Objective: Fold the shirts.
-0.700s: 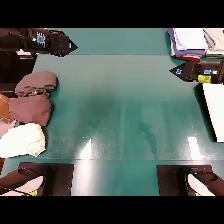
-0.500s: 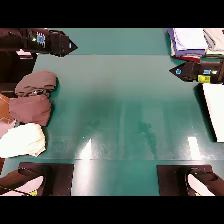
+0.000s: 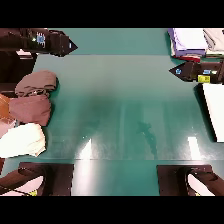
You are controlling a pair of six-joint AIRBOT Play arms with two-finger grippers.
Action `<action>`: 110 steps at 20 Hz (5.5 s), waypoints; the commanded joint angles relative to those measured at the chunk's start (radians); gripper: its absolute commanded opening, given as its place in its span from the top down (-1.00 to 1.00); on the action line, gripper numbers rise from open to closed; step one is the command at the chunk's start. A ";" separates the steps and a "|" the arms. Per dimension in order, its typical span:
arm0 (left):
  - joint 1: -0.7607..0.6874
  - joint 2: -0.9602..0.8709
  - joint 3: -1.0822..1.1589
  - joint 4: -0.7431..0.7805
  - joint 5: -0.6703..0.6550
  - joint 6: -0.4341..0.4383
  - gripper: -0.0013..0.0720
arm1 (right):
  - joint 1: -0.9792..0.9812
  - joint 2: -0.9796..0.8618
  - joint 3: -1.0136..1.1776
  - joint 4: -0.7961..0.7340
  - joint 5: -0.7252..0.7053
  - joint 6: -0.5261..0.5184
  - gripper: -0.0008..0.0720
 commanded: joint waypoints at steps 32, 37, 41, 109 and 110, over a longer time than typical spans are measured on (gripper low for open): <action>0.263 -0.035 -0.029 0.695 0.179 -0.152 0.90 | 0.001 0.000 0.145 0.000 -0.036 -0.001 0.92; 0.081 0.216 0.131 0.502 0.107 0.009 0.90 | 0.001 0.000 0.337 -0.002 -0.036 -0.003 0.92; -0.139 0.213 0.145 0.463 -0.043 0.008 0.90 | 0.001 0.000 0.430 -0.001 -0.032 -0.003 0.92; 0.141 -0.271 -0.147 0.010 -0.044 0.087 0.89 | 0.000 -0.135 -0.704 -0.140 0.042 0.031 0.74; 0.141 -0.265 -0.142 0.017 -0.045 0.086 0.89 | 0.006 -0.142 -0.661 -0.166 0.056 0.031 0.88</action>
